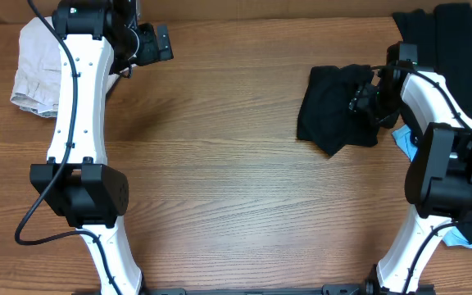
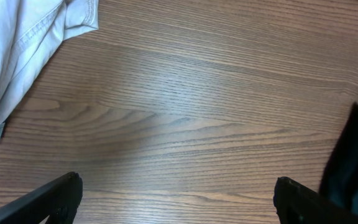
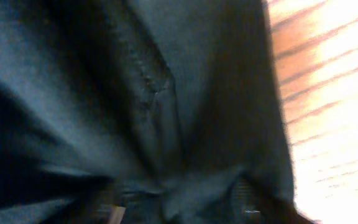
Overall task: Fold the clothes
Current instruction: 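Move the held bundle back toward the table center with the right gripper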
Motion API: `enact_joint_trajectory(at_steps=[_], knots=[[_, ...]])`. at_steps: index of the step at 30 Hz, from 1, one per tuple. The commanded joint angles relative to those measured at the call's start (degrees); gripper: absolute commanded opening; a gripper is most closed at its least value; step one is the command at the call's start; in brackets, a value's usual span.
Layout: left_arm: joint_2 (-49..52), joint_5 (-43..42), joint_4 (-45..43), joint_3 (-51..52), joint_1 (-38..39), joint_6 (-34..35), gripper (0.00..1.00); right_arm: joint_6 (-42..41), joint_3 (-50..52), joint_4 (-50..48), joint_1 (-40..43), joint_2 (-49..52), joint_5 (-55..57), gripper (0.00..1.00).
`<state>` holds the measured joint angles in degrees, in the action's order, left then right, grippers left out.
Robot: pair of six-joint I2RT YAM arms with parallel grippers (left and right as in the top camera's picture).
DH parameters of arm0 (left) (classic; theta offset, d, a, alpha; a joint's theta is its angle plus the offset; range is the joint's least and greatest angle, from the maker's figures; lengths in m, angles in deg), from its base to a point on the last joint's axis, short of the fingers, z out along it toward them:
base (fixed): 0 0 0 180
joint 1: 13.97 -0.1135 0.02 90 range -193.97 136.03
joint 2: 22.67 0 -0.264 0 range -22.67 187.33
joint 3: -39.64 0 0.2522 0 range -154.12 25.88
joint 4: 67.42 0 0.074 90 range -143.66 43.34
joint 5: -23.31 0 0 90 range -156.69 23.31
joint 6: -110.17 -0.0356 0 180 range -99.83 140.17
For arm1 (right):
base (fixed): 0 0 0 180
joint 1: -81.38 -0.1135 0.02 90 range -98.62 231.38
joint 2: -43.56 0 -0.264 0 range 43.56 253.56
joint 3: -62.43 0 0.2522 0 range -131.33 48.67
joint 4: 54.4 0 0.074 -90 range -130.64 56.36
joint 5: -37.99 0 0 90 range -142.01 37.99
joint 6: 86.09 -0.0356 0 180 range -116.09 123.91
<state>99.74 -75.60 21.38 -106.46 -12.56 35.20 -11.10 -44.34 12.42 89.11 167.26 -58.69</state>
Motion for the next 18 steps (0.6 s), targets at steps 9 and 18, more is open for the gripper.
enact_joint_trajectory(at_steps=[9,18], knots=[[0.2,1.9,-0.2,-0.9,0.2,-0.9,1.0,0.5,-1.1,3.2,-5.3,3.5,-13.9,0.04],[0.2,1.9,-0.2,-0.9,0.2,-0.9,1.0,-8.0,-1.6,-2.0,-27.4,3.5,-17.7,0.04]])
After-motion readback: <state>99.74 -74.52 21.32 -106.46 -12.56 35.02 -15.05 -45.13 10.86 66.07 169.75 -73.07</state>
